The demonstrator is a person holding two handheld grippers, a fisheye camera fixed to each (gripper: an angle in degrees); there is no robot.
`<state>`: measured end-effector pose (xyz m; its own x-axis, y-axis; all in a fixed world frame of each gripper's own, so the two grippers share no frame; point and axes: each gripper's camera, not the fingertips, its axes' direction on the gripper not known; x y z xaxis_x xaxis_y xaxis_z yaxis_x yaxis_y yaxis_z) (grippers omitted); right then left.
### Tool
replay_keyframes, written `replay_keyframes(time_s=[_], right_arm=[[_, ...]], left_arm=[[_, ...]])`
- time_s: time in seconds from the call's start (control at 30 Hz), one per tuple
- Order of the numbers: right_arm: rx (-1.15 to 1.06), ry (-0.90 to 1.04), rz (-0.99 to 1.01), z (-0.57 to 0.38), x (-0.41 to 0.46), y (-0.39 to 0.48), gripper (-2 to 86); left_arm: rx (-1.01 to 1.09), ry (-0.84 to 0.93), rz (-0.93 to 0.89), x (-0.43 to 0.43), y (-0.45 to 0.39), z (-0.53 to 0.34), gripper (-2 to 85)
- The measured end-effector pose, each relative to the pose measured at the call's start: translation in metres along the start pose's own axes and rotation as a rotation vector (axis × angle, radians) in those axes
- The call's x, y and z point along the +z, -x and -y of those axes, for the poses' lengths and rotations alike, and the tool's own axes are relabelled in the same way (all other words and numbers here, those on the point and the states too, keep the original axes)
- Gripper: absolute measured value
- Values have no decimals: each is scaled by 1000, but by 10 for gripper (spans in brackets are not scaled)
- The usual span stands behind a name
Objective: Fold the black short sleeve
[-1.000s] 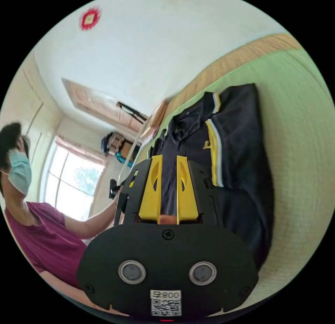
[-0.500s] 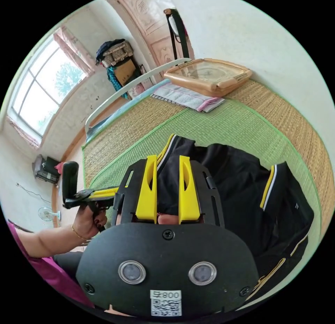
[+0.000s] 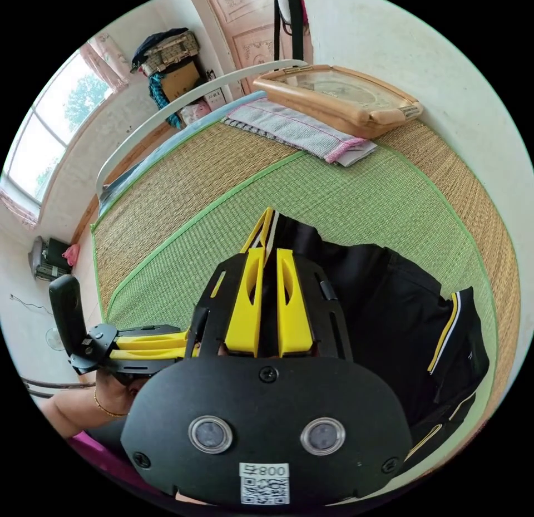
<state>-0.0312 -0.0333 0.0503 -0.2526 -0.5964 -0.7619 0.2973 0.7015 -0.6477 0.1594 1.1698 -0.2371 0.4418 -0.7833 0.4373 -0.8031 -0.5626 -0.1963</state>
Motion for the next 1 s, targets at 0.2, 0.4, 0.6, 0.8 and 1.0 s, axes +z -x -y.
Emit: replay_keyframes(time_s=[0.2, 0.4, 0.6, 0.8, 1.0], right_arm=[[82, -98, 236, -18, -33, -62, 22], [182, -306, 489, -87, -87, -151, 19], [287, -320, 607, -155, -87, -229, 21], [382, -265, 648, -199, -65, -280, 20], [479, -318, 610, -240, -77, -317, 5]], left_arm=[[153, -14, 70, -2, -67, 4, 34], [407, -12, 155, 11, -168, 5, 30], [612, 67, 247, 62, -253, -10, 28], [752, 183, 368, 126, -313, -28, 29], [814, 295, 448, 183, -349, -40, 37]])
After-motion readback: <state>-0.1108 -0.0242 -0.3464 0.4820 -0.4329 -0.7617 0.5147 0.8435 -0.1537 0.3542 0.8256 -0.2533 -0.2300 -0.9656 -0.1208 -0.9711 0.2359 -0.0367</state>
